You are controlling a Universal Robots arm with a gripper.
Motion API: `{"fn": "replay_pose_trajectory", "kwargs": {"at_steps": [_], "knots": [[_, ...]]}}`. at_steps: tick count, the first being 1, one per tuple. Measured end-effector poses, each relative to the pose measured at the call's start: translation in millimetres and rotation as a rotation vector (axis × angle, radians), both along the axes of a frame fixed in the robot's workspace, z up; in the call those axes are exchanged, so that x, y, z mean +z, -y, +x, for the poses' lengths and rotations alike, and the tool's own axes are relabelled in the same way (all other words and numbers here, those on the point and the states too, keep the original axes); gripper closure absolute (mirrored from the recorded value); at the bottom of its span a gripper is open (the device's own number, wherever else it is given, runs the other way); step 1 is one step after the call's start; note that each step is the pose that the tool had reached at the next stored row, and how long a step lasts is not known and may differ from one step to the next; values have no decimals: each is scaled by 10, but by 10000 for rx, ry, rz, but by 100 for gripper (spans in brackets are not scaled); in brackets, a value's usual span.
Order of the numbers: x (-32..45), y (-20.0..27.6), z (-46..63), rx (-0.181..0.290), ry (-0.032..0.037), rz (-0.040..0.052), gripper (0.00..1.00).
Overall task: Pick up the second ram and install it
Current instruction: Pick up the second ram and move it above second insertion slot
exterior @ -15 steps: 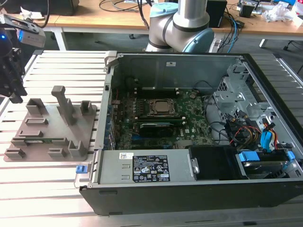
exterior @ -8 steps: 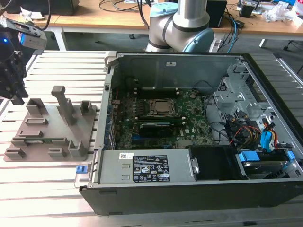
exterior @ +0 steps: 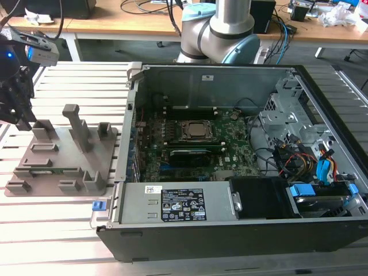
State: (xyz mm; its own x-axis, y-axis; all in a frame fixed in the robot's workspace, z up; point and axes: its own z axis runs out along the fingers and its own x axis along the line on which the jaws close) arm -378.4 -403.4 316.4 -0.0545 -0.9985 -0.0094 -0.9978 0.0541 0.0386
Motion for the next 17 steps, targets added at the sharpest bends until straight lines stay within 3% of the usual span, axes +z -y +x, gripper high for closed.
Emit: {"fn": "replay_pose_trajectory", "kwargs": {"at_steps": [11, 17], "knots": [[-228, 0, 0, 0, 0, 0, 70], [-424, 0, 0, 0, 0, 0, 70]]}}
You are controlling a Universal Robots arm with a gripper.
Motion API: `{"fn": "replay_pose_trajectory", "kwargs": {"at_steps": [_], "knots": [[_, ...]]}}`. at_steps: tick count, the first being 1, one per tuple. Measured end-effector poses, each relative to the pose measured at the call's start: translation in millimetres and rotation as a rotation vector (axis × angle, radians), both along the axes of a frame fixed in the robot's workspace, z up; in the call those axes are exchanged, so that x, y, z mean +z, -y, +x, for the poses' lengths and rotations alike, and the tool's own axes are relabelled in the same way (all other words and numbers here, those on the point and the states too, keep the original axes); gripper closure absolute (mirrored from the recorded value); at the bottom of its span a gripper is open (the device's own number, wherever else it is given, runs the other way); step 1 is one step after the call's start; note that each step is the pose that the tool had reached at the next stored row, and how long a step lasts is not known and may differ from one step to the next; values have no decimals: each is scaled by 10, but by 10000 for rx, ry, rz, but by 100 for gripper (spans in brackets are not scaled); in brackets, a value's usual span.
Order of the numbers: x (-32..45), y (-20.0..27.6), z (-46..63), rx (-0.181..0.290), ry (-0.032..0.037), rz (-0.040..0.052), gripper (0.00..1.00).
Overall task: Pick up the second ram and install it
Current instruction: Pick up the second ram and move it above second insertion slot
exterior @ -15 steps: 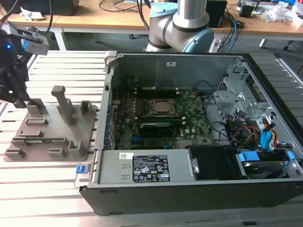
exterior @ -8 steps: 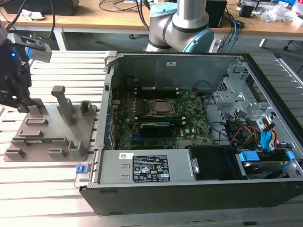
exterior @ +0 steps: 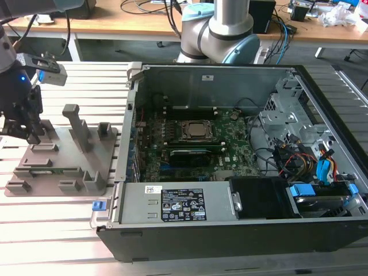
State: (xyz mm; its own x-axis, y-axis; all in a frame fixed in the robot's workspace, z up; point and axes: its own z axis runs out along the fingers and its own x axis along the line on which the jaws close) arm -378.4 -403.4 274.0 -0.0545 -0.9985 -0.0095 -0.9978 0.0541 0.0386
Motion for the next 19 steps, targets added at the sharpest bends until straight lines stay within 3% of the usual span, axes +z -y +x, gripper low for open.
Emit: {"fn": "replay_pose_trajectory", "kwargs": {"at_steps": [7, 9, 13, 15, 19], "knots": [[-225, 2, -1, -2, 0, 0, 70], [-259, 21, 0, 0, 0, -1, 70], [-409, 311, 0, 0, -1, 0, 70], [-469, 343, 0, 0, 0, 0, 70], [-612, 349, 45, -1, -1, -4, 70]]}}
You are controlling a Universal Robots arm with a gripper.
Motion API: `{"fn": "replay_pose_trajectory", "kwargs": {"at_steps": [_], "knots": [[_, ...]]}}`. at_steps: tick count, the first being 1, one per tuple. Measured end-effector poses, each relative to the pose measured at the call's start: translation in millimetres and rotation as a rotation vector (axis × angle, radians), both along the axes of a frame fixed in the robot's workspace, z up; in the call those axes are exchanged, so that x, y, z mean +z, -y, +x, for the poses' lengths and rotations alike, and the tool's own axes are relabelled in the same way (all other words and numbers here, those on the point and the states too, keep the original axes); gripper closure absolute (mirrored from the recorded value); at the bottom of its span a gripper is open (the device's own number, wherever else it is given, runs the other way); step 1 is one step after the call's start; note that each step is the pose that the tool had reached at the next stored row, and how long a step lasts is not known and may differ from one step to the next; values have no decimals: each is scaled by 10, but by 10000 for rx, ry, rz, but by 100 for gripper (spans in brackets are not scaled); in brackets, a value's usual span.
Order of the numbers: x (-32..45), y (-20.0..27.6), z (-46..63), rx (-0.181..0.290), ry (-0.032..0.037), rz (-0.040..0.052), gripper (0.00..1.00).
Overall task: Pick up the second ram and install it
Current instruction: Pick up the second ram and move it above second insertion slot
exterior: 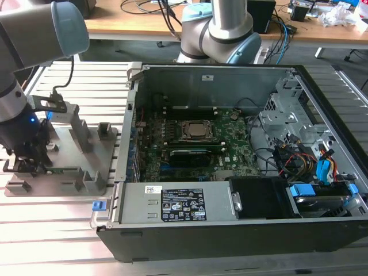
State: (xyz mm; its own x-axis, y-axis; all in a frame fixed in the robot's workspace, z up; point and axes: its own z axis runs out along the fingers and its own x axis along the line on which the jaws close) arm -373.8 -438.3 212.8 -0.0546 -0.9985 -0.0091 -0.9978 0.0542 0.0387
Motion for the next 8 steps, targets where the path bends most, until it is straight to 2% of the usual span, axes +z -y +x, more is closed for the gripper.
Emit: {"fn": "replay_pose_trajectory", "kwargs": {"at_steps": [3, 4, 8], "knots": [[-67, 0, 30, 1, -1, -5, 70], [-117, 0, 40, -1, 0, -5, 70], [-132, 0, 40, 0, -1, -2, 70]]}}
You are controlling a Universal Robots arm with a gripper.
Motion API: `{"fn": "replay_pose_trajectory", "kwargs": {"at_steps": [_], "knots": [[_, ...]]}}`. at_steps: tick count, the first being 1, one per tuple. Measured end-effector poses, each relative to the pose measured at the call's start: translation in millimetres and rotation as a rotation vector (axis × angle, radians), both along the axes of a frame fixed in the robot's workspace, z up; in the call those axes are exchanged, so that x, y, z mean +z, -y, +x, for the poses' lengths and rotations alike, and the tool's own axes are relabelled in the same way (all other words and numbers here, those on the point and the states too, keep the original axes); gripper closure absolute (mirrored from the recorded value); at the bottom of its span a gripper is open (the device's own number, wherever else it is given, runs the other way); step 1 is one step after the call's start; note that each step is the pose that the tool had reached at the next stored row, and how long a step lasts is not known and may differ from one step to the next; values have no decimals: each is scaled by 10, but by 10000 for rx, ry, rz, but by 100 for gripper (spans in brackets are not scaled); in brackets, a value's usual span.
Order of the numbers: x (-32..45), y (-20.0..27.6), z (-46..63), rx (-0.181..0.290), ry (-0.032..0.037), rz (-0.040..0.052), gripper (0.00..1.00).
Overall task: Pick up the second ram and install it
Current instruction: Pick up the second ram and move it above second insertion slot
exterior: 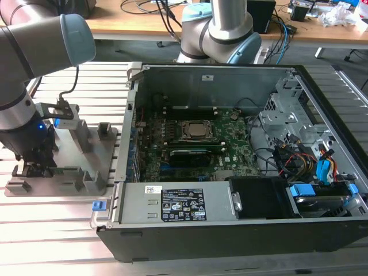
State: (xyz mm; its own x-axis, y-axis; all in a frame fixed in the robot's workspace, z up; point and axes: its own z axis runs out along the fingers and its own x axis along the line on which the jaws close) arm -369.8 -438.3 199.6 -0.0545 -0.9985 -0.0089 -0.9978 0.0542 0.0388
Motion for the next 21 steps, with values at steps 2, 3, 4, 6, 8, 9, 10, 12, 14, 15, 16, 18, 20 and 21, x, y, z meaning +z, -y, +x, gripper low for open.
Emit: {"fn": "replay_pose_trajectory", "kwargs": {"at_steps": [2, 3, 4, 6, 8, 9, 10, 12, 14, 15, 16, 18, 20, 21], "knots": [[0, 0, 0, 0, 0, 2, 71], [-1, 0, 0, 0, 0, 2, 78], [-1, 0, 0, 0, 1, 4, 86], [-2, 0, 0, 0, 0, 7, 86], [-3, 0, 0, 0, 1, 10, 86], [-3, 0, 0, 0, 1, 11, 86], [-3, 0, 0, 0, 1, 11, 86], [-3, 0, 0, 0, 1, 13, 86], [-4, 0, 0, 0, 1, 14, 86], [-4, 0, 0, 0, 0, 14, 86], [-1, 0, 0, 0, 3, 16, 86], [40, 0, 0, 0, 1, 13, 86], [70, 0, 0, 0, 1, 13, 86], [95, 0, 0, 0, 1, 13, 86]]}}
